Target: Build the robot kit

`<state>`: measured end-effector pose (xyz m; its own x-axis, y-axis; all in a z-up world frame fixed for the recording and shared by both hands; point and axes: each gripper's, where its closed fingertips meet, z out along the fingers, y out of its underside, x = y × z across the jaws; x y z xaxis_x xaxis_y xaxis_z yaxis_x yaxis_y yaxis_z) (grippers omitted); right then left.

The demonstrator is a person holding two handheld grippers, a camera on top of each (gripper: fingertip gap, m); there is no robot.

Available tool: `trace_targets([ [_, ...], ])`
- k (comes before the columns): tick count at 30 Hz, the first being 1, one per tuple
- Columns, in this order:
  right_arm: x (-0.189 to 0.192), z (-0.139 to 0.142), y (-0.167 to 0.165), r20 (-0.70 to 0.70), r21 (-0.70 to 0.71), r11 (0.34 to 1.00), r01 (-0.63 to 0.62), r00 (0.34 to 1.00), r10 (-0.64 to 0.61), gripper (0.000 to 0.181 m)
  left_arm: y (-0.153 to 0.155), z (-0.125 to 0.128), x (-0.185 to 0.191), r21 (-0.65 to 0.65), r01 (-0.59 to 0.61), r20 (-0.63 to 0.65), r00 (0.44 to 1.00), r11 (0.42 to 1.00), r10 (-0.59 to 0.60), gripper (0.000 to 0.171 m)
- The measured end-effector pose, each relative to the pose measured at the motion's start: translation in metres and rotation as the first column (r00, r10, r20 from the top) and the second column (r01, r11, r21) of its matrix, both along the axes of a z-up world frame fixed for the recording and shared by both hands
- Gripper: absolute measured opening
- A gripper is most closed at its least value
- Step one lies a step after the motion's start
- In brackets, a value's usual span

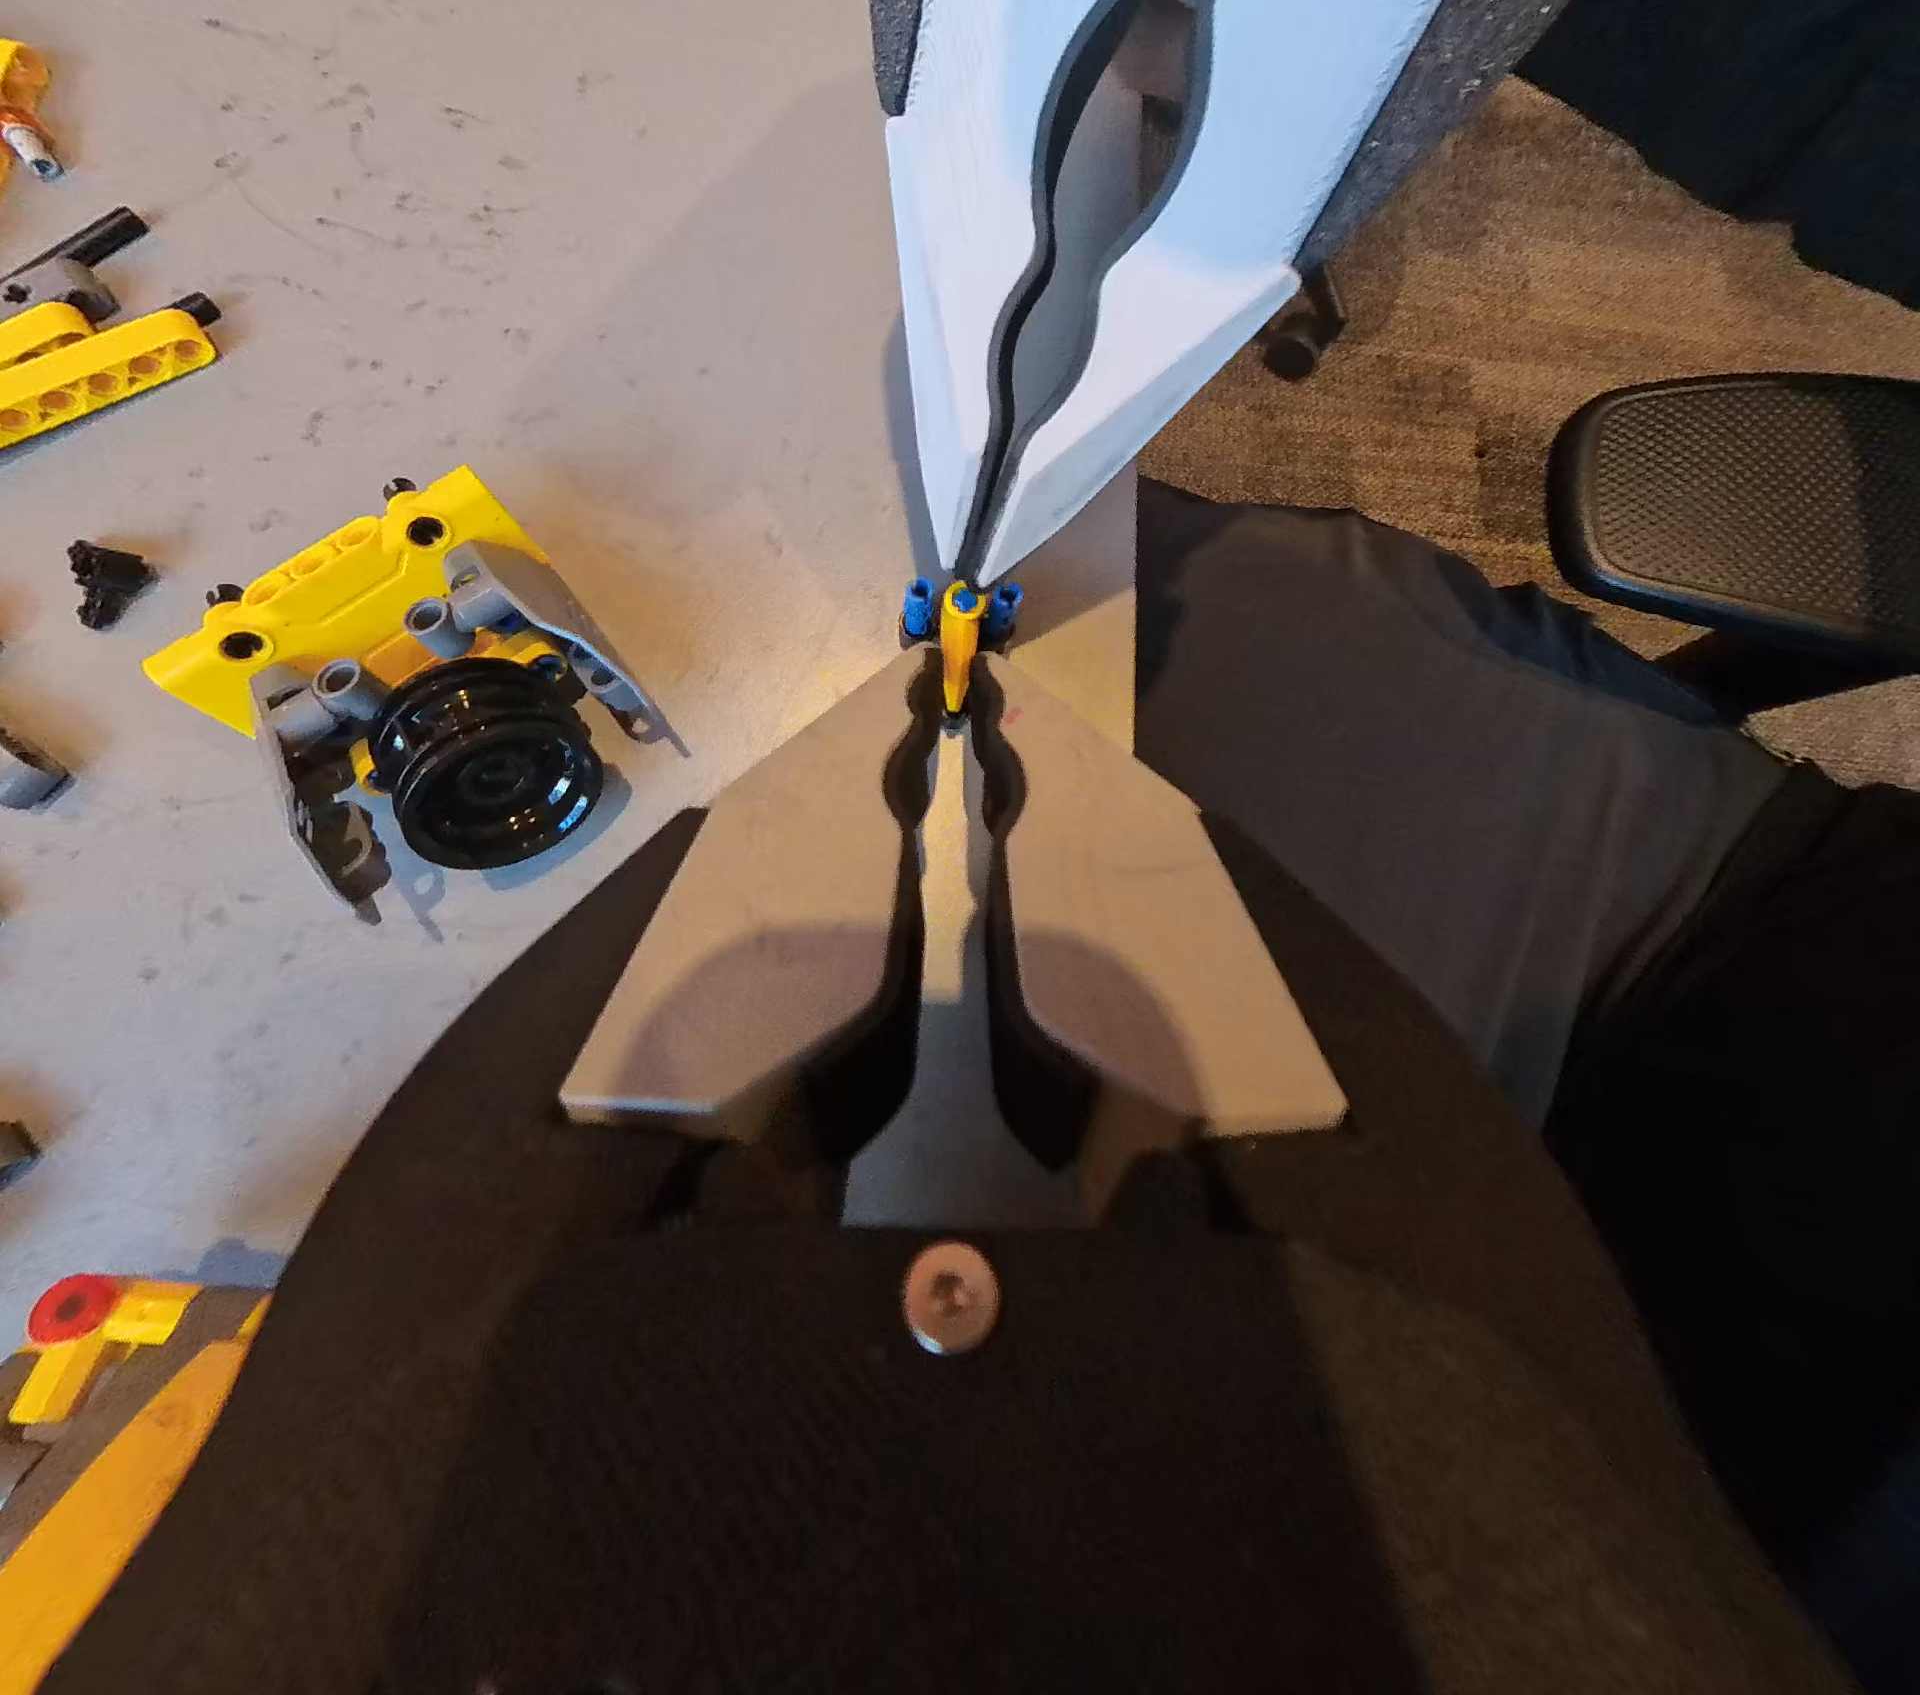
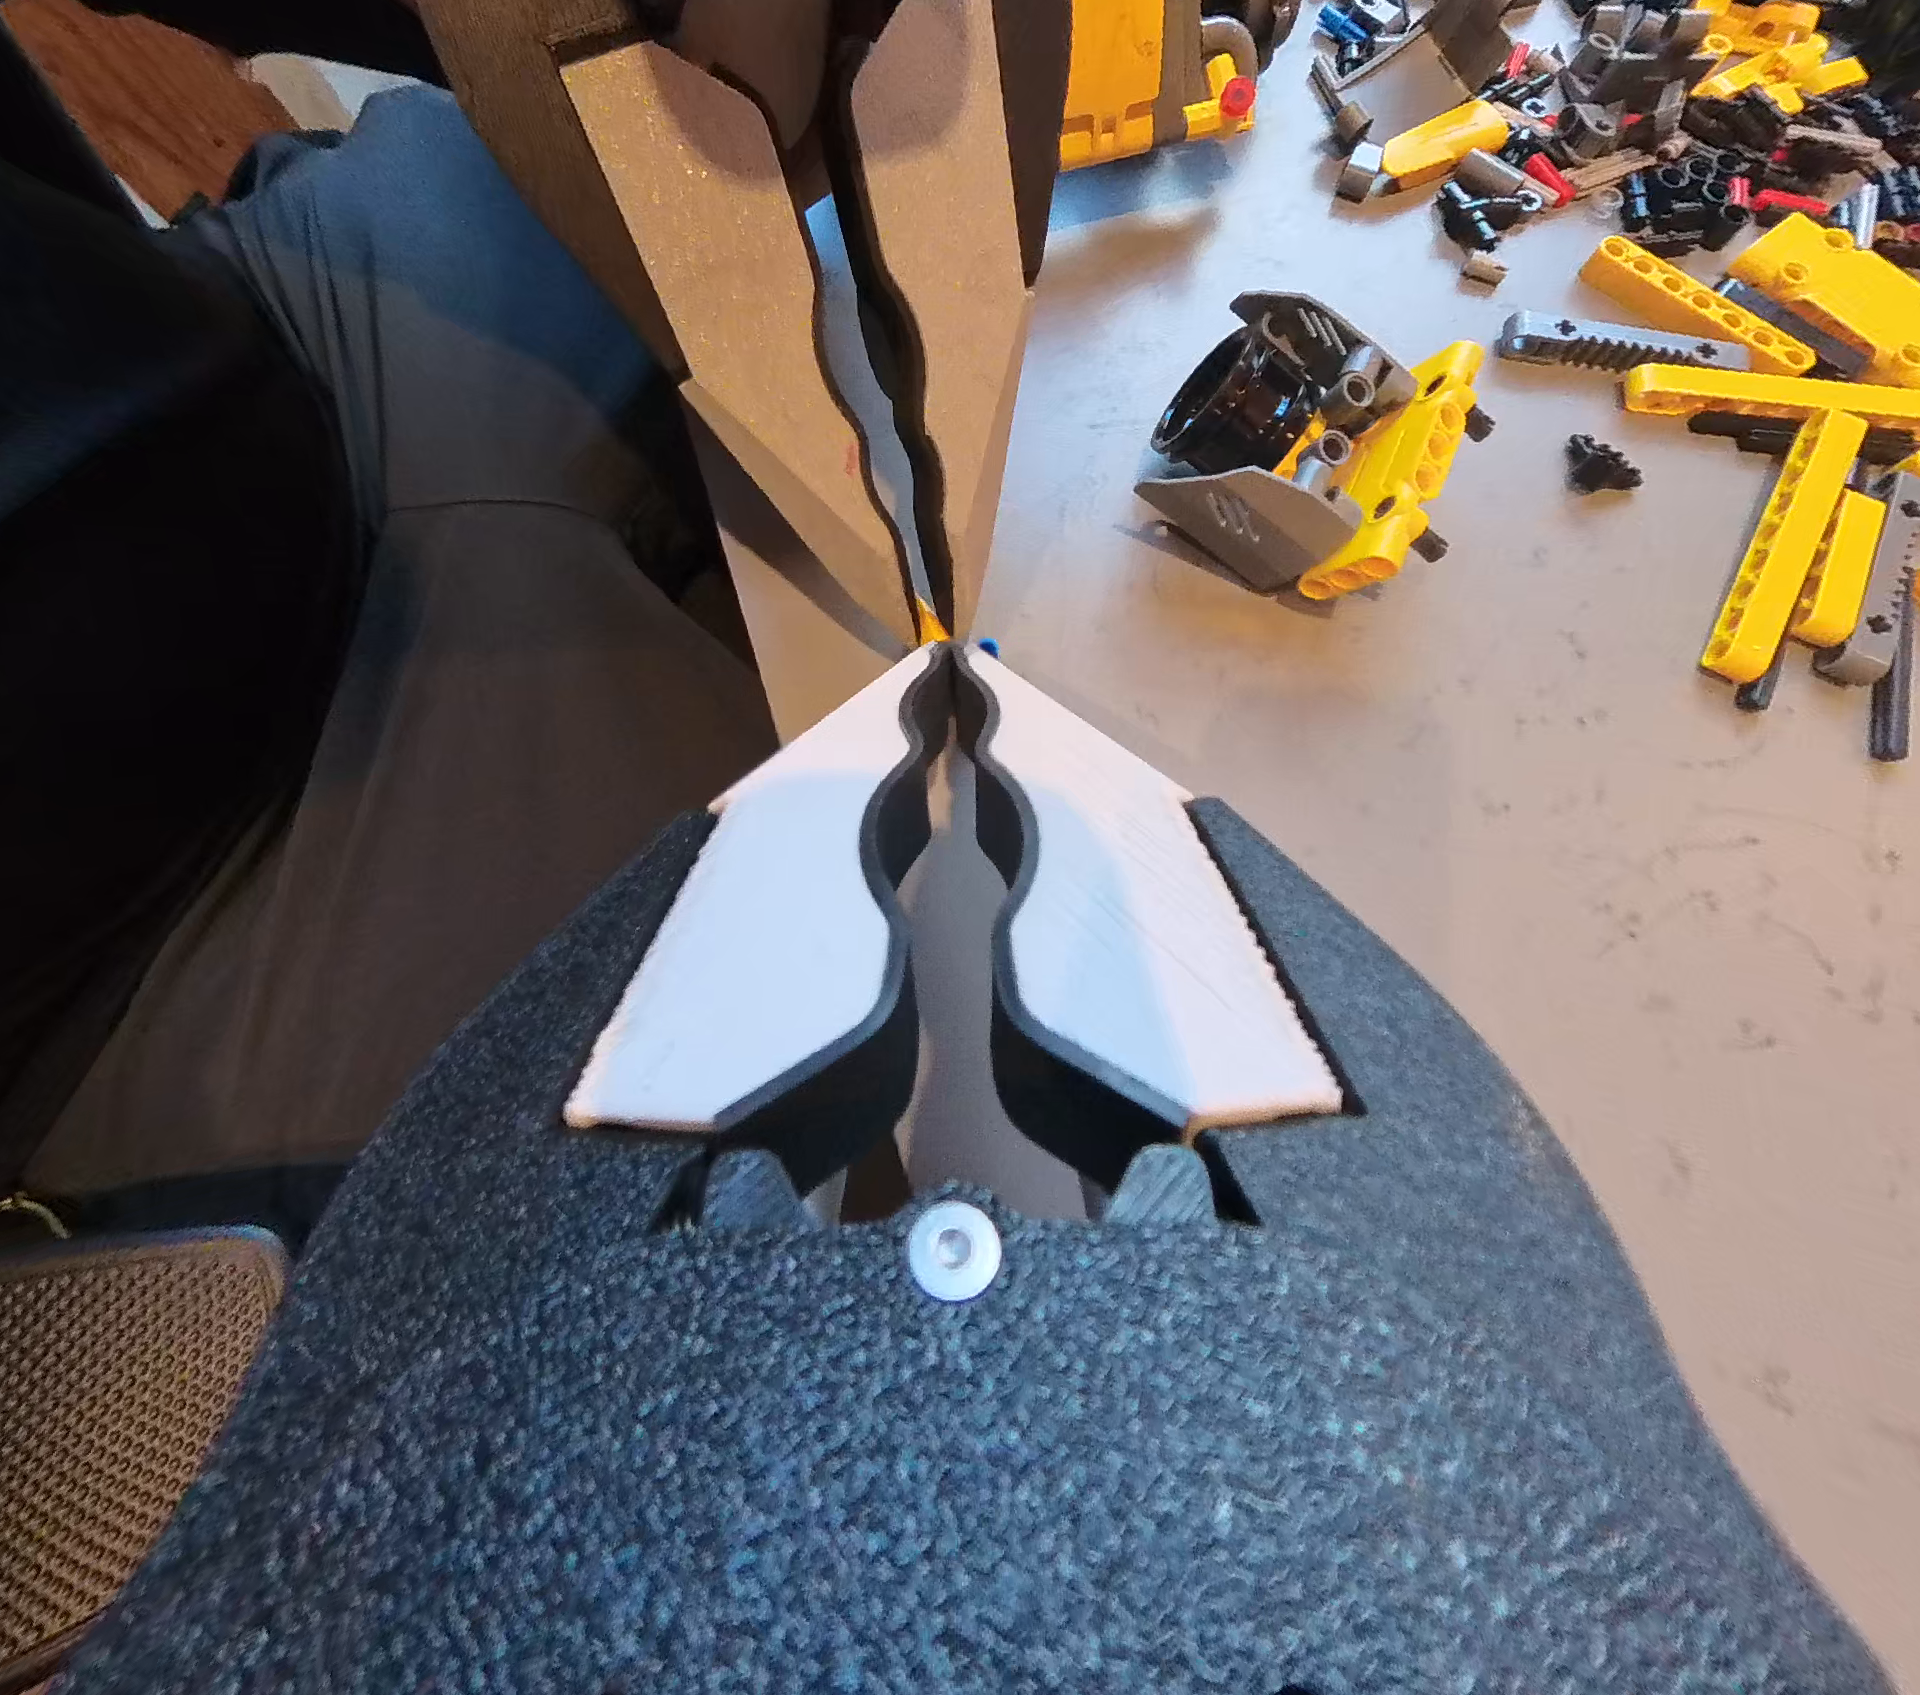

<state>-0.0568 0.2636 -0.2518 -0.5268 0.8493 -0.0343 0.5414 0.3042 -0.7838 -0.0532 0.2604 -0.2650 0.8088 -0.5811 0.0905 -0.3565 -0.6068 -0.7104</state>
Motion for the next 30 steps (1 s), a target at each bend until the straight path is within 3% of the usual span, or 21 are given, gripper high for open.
trace_targets([
  [30,-0.007,-0.003,0.0024,0.062,-0.014,1.0,0.017,0.998,-0.016,0.0,0.0053,0.0015,-0.0064,-0.032,-0.025,0.027,0.999,0.999,0.026,0.003],
])
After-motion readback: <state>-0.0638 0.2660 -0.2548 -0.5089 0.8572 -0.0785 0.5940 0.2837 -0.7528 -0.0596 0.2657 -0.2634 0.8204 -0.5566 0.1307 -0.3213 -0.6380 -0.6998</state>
